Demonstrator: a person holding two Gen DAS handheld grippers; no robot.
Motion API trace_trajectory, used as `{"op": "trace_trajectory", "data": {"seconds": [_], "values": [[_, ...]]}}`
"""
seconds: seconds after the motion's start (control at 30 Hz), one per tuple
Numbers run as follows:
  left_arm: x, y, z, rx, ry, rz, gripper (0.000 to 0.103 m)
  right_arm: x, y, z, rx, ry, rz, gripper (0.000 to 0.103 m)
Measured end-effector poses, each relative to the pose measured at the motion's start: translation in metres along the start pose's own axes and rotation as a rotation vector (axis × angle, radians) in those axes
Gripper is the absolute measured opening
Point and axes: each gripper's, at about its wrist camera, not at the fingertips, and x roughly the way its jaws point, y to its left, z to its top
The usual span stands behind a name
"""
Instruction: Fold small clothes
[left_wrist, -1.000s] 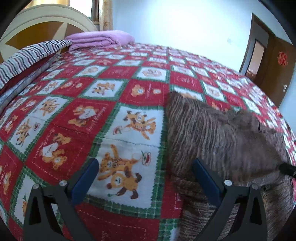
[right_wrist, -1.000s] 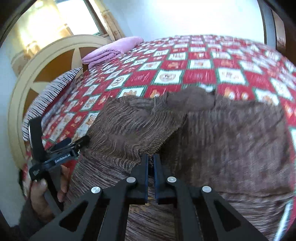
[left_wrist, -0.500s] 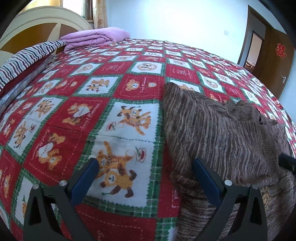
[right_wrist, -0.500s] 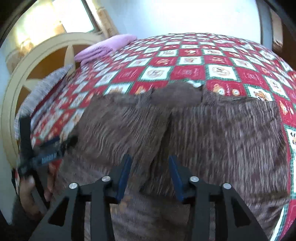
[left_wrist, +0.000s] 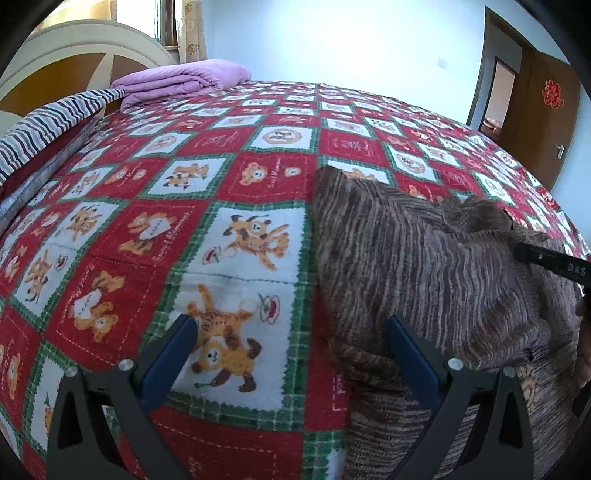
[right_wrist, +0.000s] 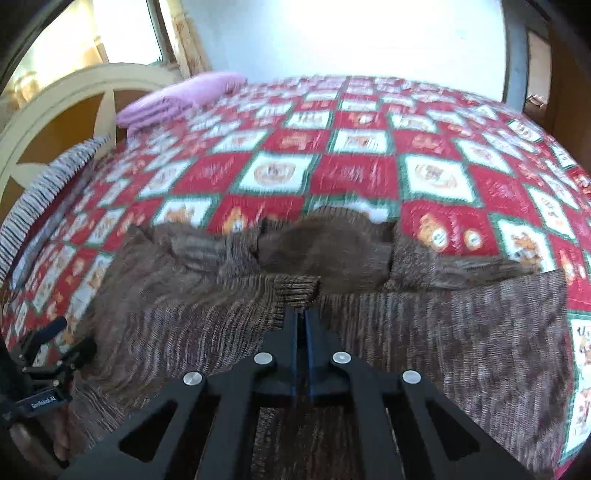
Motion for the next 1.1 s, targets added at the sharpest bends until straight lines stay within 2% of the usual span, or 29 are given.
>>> {"op": "trace_trajectory", "data": {"seconds": [0.03, 0.07, 0.1, 0.13, 0.2, 0.3, 0.43, 0.5, 0.67, 0.73, 0.87, 1.03, 1.1], "values": [[0.000, -0.001, 0.000, 0.002, 0.002, 0.002, 0.103, 0.006, -0.003, -0.002, 0.013, 0.039, 0.003, 0.004], [0.001, -0.001, 0.000, 0.004, 0.007, 0.004, 0.103, 0.002, -0.006, -0.004, 0.027, 0.024, 0.009, 0.005], [0.002, -0.001, 0.000, 0.002, 0.011, 0.003, 0.103, -0.002, -0.007, -0.006, 0.040, 0.024, 0.005, 0.012], [0.002, 0.000, 0.000, 0.000, 0.010, 0.002, 0.103, -0.006, -0.007, -0.008, 0.049, 0.027, 0.005, 0.028], [0.001, 0.001, 0.000, -0.006, 0.005, 0.002, 0.103, -0.023, -0.002, -0.018, 0.066, 0.000, 0.057, 0.041], [0.002, 0.001, -0.002, -0.004, 0.019, 0.018, 0.103, -0.041, 0.021, -0.036, -0.001, -0.020, 0.152, 0.041], [0.001, -0.002, -0.004, 0.007, 0.031, 0.031, 0.103, -0.029, 0.038, -0.063, -0.095, 0.061, 0.142, 0.041], [0.000, 0.001, -0.005, -0.004, 0.029, 0.019, 0.103, -0.034, 0.038, -0.071, -0.134, 0.025, 0.113, 0.041], [0.007, 0.003, -0.002, -0.018, 0.042, -0.005, 0.103, -0.031, 0.024, -0.076, -0.061, 0.009, 0.140, 0.044], [0.005, 0.002, -0.003, -0.015, 0.037, -0.003, 0.103, -0.031, 0.026, -0.075, -0.063, 0.014, 0.162, 0.054], [-0.001, 0.004, -0.005, -0.027, 0.039, -0.016, 0.103, -0.049, 0.028, -0.081, -0.024, 0.008, 0.186, 0.055], [-0.020, 0.011, -0.015, -0.070, 0.038, -0.083, 0.103, -0.081, 0.001, -0.095, 0.095, -0.036, 0.321, 0.055], [-0.027, 0.015, -0.020, -0.100, 0.050, -0.113, 0.103, -0.087, -0.011, -0.101, 0.151, -0.025, 0.380, 0.055]]}}
